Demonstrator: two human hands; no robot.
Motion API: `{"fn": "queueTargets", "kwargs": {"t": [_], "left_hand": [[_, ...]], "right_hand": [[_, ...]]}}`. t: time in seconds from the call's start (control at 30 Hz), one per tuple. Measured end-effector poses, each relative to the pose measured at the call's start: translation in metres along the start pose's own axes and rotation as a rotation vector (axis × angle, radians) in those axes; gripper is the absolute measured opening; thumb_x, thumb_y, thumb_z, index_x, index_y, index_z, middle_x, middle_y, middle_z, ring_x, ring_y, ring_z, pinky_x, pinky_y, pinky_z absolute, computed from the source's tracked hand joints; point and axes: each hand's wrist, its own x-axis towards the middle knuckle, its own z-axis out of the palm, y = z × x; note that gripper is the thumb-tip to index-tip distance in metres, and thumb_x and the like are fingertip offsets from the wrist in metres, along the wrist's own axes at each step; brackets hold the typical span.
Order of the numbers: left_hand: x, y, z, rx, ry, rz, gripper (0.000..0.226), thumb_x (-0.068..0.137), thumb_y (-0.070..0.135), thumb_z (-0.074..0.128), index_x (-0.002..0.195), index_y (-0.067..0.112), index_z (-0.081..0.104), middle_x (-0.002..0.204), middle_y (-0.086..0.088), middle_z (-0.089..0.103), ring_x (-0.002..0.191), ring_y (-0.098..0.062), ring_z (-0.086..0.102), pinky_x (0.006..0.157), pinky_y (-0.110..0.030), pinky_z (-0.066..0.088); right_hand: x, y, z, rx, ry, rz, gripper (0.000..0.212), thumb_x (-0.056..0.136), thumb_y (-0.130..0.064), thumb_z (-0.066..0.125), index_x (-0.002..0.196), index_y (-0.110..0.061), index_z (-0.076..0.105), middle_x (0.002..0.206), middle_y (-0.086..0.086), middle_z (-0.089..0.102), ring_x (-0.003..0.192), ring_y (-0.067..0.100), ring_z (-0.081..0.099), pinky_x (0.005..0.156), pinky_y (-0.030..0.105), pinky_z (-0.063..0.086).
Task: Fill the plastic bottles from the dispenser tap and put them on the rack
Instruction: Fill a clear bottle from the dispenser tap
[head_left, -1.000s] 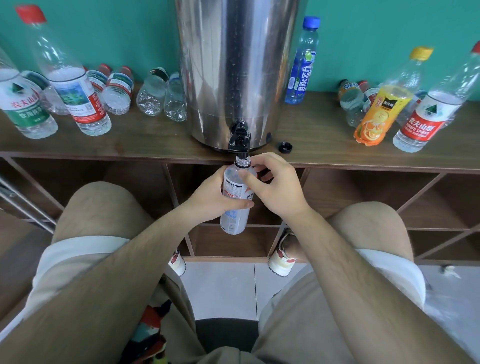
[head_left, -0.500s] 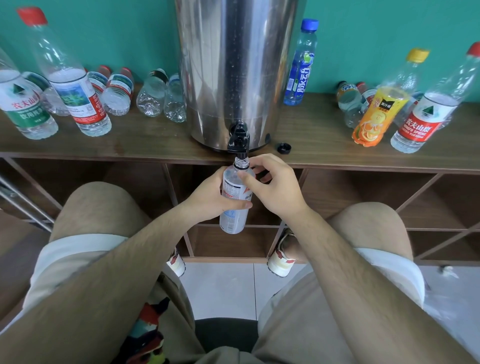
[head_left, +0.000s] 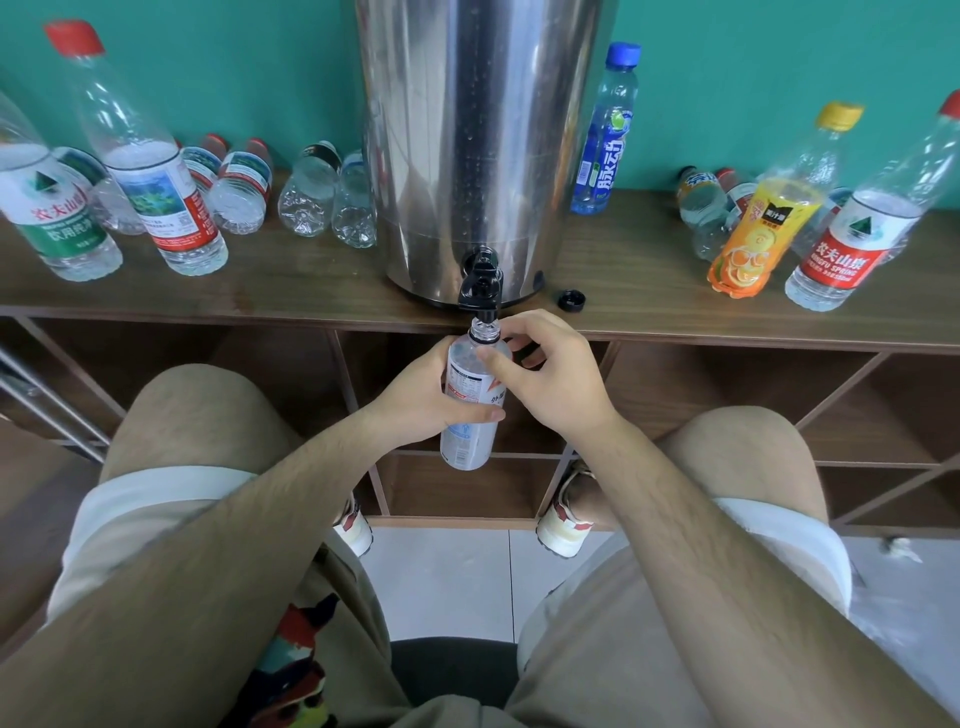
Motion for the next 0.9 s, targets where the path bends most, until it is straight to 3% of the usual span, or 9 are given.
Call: {"fn": "queueTargets", "kwargs": {"t": [0.1, 0.37, 0.9], "left_hand": [[-0.001, 0.001, -0.001, 0.012, 0.001, 0.002, 0.095, 0.055, 0.047, 0.092, 0.138, 0.028, 0.052, 0.123, 0.013, 0.070, 0.116, -0.006, 0.067, 0.104, -0.044, 0.055], [0.001, -0.002, 0.000, 0.005, -0.008, -0.017, 0.085, 0.071, 0.019, 0.096, 0.143, 0.022, 0.050, 0.128, 0.005, 0.069, 0.120, -0.013, 0.066, 0.107, -0.049, 0.053], [0.004, -0.001, 0.009, -0.002, 0.017, -0.010, 0.080, 0.072, 0.019, 0.095, 0.138, 0.027, 0.051, 0.123, 0.012, 0.069, 0.115, -0.004, 0.067, 0.105, -0.041, 0.055]], "right_hand": [[0.001, 0.000, 0.001, -0.005, -0.004, -0.006, 0.021, 0.092, -0.030, 0.078, 0.108, -0.017, 0.075, 0.103, -0.007, 0.070, 0.092, 0.010, 0.064, 0.072, 0.012, 0.049], [0.001, 0.000, 0.000, 0.012, -0.009, 0.004, 0.020, 0.090, -0.027, 0.080, 0.106, -0.015, 0.076, 0.102, -0.005, 0.070, 0.090, 0.009, 0.063, 0.071, 0.012, 0.048], [0.004, 0.004, 0.001, 0.029, -0.011, 0.021, 0.022, 0.088, -0.030, 0.081, 0.105, -0.017, 0.076, 0.101, -0.008, 0.070, 0.090, 0.009, 0.064, 0.071, 0.022, 0.052]]}}
